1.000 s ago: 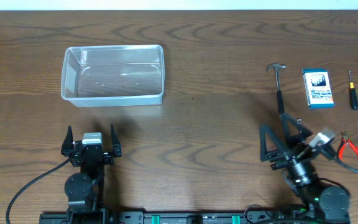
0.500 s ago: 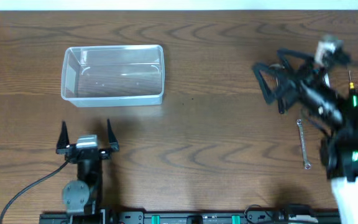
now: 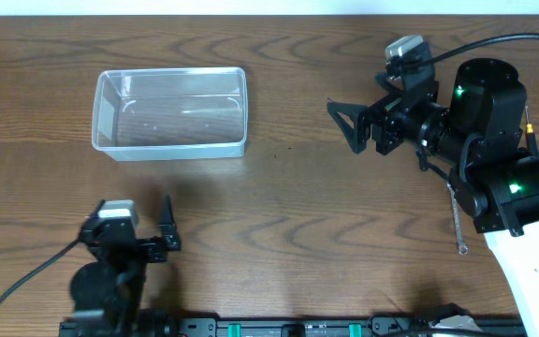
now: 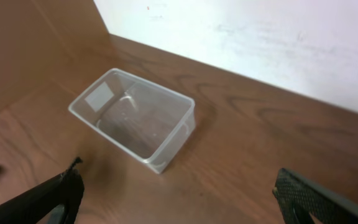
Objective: Pack container
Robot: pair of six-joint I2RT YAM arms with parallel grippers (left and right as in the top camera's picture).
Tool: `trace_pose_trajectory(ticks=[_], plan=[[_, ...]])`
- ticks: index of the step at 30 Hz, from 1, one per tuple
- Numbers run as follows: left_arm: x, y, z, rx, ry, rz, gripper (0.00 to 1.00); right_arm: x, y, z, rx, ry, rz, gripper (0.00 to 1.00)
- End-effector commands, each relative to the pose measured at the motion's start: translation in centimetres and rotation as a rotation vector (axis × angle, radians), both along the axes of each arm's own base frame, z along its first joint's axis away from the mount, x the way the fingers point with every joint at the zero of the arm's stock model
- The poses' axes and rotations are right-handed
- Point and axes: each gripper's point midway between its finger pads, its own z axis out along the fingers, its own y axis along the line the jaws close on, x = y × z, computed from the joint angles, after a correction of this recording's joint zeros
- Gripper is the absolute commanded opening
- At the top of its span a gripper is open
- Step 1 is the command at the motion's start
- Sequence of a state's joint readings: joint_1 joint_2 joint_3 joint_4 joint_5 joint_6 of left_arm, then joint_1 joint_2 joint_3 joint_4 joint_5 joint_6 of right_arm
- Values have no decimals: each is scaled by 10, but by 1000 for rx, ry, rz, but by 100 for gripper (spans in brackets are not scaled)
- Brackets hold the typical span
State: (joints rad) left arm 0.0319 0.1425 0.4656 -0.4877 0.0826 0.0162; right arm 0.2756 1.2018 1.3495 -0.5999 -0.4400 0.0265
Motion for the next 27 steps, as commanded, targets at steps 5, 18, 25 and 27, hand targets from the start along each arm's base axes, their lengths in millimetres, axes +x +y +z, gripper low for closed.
trace_pose_trajectory(ticks=[5,18,25,27], plan=[[6,-11,80,66,-30,-81,98,1,4,13,-33,-74,25,99],[99,9,126,147,558,-122,98,12,46,-28,-27,183,64,99],[121,50,115,29,777,-1,98,12,75,-56,-85,308,118,99],[125,67,107,-29,798,66,98,13,80,-65,-100,347,115,99]])
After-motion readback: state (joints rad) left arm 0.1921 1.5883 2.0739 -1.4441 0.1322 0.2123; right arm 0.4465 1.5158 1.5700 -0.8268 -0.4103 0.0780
